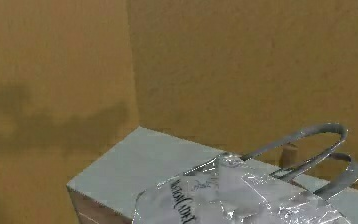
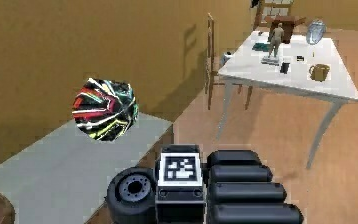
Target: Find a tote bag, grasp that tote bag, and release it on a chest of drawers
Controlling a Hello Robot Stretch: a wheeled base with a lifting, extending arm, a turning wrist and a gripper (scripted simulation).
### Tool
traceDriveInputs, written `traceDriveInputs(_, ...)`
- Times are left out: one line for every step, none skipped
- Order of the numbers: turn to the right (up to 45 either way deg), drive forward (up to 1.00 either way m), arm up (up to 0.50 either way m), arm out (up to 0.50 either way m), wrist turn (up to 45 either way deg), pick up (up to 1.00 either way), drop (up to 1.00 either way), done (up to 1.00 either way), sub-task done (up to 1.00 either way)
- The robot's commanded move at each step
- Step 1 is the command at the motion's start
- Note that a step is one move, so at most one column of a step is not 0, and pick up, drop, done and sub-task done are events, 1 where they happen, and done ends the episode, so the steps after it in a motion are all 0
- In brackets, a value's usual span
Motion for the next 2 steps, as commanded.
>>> traceDriveInputs(-21.0, 0.00, 0.00, 0.00, 0.0, 0.00, 0.00, 0.00, 0.00)
traceDriveInputs(0.0, 0.00, 0.00, 0.26, 0.0, 0.00, 0.00, 0.00, 0.00)
